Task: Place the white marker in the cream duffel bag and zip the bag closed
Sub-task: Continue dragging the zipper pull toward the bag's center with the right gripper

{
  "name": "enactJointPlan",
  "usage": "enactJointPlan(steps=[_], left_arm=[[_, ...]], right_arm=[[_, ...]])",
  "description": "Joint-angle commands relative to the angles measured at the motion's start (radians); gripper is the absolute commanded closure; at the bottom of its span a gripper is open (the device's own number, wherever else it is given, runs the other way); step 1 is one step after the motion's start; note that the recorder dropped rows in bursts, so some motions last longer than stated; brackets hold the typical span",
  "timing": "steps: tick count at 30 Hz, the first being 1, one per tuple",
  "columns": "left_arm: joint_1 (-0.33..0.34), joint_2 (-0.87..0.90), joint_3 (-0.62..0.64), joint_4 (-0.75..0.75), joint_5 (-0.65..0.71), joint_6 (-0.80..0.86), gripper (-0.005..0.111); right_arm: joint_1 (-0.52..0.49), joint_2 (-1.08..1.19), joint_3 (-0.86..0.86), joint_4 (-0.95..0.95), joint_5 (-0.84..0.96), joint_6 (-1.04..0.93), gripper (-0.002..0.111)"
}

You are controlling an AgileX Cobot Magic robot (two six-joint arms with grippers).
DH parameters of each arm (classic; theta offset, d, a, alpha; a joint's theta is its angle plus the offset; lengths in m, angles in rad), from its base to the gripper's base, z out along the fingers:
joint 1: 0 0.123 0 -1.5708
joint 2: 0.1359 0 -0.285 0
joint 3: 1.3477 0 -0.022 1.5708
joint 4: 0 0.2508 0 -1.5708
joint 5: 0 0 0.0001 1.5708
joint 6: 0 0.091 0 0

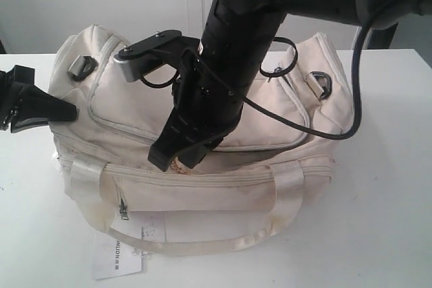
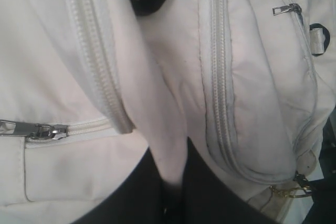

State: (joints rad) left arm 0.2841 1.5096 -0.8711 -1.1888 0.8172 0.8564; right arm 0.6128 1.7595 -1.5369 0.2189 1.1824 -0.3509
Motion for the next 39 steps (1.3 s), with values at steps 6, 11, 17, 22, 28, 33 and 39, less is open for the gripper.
enactJointPlan(steps=[6,11,17,22,28,33,39], left_arm=[[0.0,-0.008,0.001,-0.043,-0.007,0.014,0.107],[0.0,-0.008,0.001,-0.043,-0.005,0.014,0.107],[0.002,-0.008,0.001,-0.043,-0.007,0.014,0.107],[0.002,-0.008,0.001,-0.043,-0.007,0.014,0.107],[0.002,-0.008,0.001,-0.043,-0.007,0.014,0.107],[0.002,-0.008,0.001,-0.043,-0.007,0.014,0.107],[0.004,-0.008,0.001,-0.043,-0.007,0.016,0.107]], right_arm=[[-0.018,-0.029,0.026,-0.044,0.039,-0.005,0.108],[-0.047,-0.032,0.026,-0.048,0.039,-0.005,0.108],[-0.055,-0.035,0.026,-0.059,0.039,-0.005,0.108],[-0.058,-0.035,0.026,-0.064,0.039,-0.005,0.108],[-0.083,-0.035,0.026,-0.066,0.039,-0.005,0.108],[-0.088,-0.035,0.026,-0.066,0.039,-0.005,0.108],[-0.088,-0.035,0.026,-0.075,0.039,-0.005,0.108]])
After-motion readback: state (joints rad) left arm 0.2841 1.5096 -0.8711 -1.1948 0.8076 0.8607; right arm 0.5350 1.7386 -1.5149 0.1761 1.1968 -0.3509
